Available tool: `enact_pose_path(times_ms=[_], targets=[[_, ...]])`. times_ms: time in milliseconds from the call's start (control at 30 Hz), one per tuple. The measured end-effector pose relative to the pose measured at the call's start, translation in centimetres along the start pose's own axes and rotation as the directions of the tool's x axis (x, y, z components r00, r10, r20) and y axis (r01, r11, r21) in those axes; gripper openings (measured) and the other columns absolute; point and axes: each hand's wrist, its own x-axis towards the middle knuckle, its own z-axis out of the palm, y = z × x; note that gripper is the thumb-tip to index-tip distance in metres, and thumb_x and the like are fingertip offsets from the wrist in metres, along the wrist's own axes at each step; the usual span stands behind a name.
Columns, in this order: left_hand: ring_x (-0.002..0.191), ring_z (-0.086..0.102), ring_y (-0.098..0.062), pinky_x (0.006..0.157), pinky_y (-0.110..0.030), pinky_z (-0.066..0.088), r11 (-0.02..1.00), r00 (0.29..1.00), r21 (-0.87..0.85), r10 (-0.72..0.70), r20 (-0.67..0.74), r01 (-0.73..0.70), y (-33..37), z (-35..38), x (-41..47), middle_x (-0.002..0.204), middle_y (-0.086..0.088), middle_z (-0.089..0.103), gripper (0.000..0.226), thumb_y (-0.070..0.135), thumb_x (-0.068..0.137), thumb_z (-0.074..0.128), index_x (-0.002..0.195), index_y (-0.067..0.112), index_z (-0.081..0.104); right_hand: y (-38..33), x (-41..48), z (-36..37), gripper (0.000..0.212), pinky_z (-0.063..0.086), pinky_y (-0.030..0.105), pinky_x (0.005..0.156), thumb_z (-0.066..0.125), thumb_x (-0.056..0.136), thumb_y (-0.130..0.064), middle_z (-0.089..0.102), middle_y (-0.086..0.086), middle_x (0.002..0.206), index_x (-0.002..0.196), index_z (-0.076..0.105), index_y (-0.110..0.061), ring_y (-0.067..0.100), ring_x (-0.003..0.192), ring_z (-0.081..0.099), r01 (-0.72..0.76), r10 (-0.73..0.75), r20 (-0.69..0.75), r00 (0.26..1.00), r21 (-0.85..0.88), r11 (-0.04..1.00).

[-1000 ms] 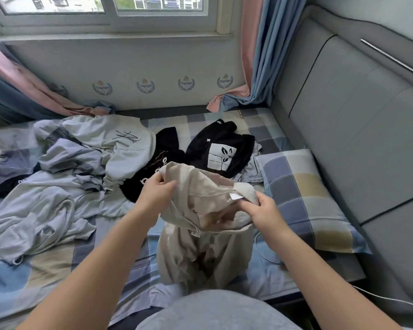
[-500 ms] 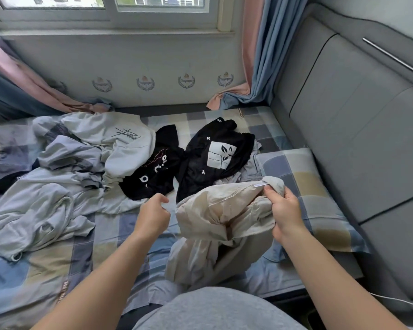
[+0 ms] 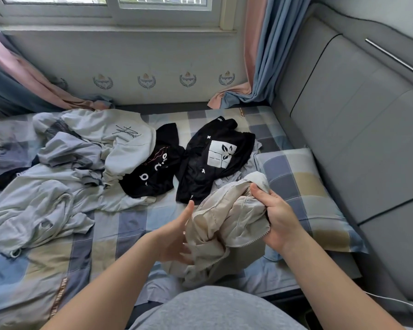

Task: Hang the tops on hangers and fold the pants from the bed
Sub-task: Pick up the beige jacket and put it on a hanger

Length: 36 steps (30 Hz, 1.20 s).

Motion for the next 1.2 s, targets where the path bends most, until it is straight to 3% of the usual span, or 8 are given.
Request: enact_pose_path(times_ms=[133,233,333,533,767,933,1100,1200], targets=[[0.116,0.064,-0.03,0.103,-0.048,0.051,0.988,0.988,-0.086,0.133,0.074,-0.127,-0.3,0.6,0.4,0.132,-0.015,0.065,0.079,0.078,0.08,0.059,0.131,0.018,0.065,-0.3,-0.2,-0.1,0.061,0.05,0.053,0.099,0.07,0.078,-0.017,0.063,0.023,0.118,0.134,0.056,0.002,0.037,0.106,0.062,0.049,-0.046,-0.069,0.997,0.037,0.998],[0.082,0.071,-0.02,0.076,-0.037,0.06,0.961,0.972,0.237,0.181,-0.149,-0.143,-0.4,1.7,1.6,0.098,-0.008,0.076,0.04,0.038,0.08,0.083,0.111,0.016,0.071,-0.4,-0.6,-0.6,0.052,0.057,0.049,0.087,0.07,0.08,-0.018,0.064,0.022,0.113,0.127,0.061,0.0,0.035,0.098,0.065,0.06,-0.055,-0.079,0.995,0.064,0.996],[0.058,0.06,-0.02,0.055,-0.027,0.049,0.968,0.845,0.234,0.201,-0.496,-0.093,-0.3,1.6,2.5,0.07,-0.009,0.064,0.012,0.018,0.095,0.065,0.091,0.007,0.068,-0.4,-1.0,-1.3,0.035,0.06,0.049,0.08,0.07,0.083,-0.018,0.069,0.02,0.101,0.114,0.065,-0.002,0.035,0.088,0.069,0.086,-0.08,-0.121,0.989,0.048,0.995],[0.058,0.06,-0.022,0.05,-0.025,0.043,0.889,0.716,-0.123,0.266,-0.645,-0.442,2.7,-0.9,0.3,0.088,-0.02,0.066,0.03,-0.003,0.101,0.033,0.112,-0.004,0.061,0.1,-2.4,-4.0,0.012,0.058,0.037,0.069,0.065,0.096,-0.016,0.075,0.012,0.094,0.105,0.069,-0.01,0.026,0.083,0.072,0.169,-0.273,-0.447,0.852,-0.258,0.951],[0.071,0.061,-0.028,0.05,-0.023,0.049,0.921,0.834,-0.057,0.32,-0.449,-0.384,5.7,-1.2,-3.0,0.095,-0.023,0.065,0.027,0.01,0.103,0.04,0.109,-0.002,0.064,4.3,-5.9,-2.9,0.018,0.058,0.043,0.081,0.06,0.099,-0.008,0.071,0.019,0.11,0.117,0.062,-0.008,0.032,0.098,0.071,0.247,-0.222,-0.646,0.73,-0.054,0.968],[0.089,0.066,-0.034,0.095,-0.055,0.052,0.918,0.9,0.21,0.378,-0.219,-0.335,5.0,-1.3,-5.5,0.108,-0.029,0.071,0.024,0.006,0.095,0.057,0.113,-0.005,0.068,8.7,-10.4,-0.5,0.016,0.056,0.044,0.086,0.058,0.1,-0.008,0.068,0.02,0.114,0.116,0.063,-0.007,0.032,0.1,0.067,0.388,-0.235,-0.764,0.602,0.023,0.921],[0.072,0.068,-0.029,0.066,-0.035,0.057,0.87,0.944,0.399,0.329,-0.033,-0.29,1.8,-2.1,-6.9,0.092,-0.025,0.073,0.018,0.002,0.091,0.057,0.099,-0.001,0.073,15.0,-15.3,2.5,0.014,0.059,0.043,0.078,0.061,0.098,-0.009,0.073,0.007,0.092,0.093,0.065,-0.022,0.027,0.088,0.071,0.496,-0.206,-0.876,0.436,0.043,0.867],[0.083,0.067,-0.037,0.078,-0.046,0.057,0.846,0.963,0.461,0.23,0.143,-0.27,-0.7,-1.4,-8.4,0.099,-0.029,0.071,0.03,0.01,0.079,0.064,0.106,0.0,0.072,19.5,-19.0,3.7,0.014,0.057,0.039,0.077,0.06,0.098,-0.008,0.074,0.004,0.096,0.097,0.066,-0.021,0.02,0.088,0.071,0.54,-0.178,-0.929,0.326,0.028,0.841]])
